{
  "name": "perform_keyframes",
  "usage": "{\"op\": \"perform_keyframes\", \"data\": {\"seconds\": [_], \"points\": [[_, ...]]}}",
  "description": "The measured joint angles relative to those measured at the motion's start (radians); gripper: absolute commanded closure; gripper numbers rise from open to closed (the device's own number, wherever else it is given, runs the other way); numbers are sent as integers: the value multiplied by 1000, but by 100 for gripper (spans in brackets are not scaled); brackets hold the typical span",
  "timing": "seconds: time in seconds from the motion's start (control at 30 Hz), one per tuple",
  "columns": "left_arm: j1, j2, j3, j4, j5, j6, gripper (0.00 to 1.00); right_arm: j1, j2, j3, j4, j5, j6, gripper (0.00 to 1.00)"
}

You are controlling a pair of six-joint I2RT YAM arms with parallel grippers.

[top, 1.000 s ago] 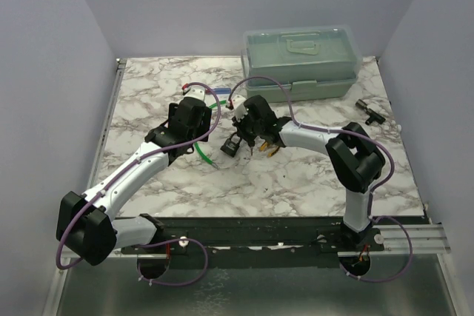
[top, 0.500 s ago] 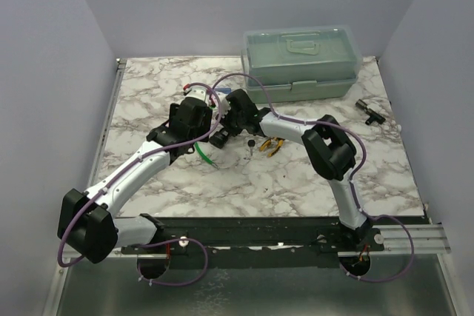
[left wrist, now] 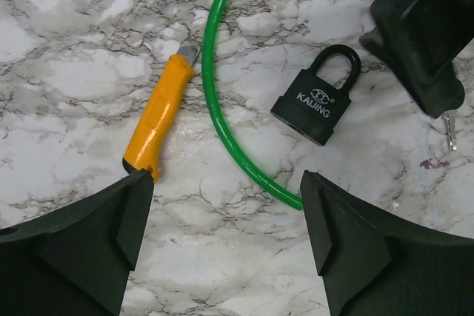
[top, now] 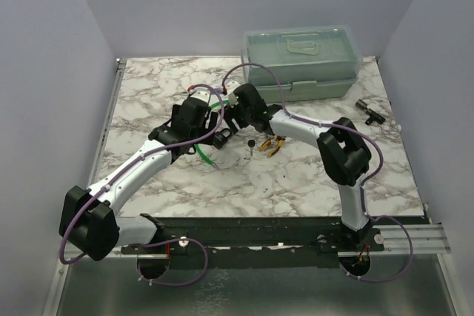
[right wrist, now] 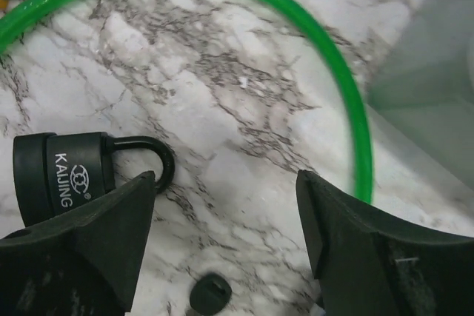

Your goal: Unlock with the key

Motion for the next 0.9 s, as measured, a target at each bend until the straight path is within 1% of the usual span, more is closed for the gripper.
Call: {"op": "perform_keyframes", "data": {"seconds": [0.07,0.1,0.17,0.3,0.43,0.57,0.73,0.9], "points": [[0,9,0,0,30,5,12,-13,-60,-27,-2,32,47,17],[0,33,0,-2,73,13,11,-47,-173,-77,-17,100,145,15],[0,44,0,-3,90,18,10,-58,-199,-99,-2,115,174,13],[0,111,14,-3,164,34,10,-91,-354,-320,-10,135,298,11],[0,238,89,-32,227,57,10,-90,-480,-509,-32,99,406,8],[0,354,203,-60,256,87,10,-90,-632,-636,-42,39,486,7],[-8,490,302,-79,266,132,11,-90,-833,-731,-38,-14,551,7],[-13,603,354,-113,264,183,14,-90,-974,-792,-42,-30,569,7]]}}
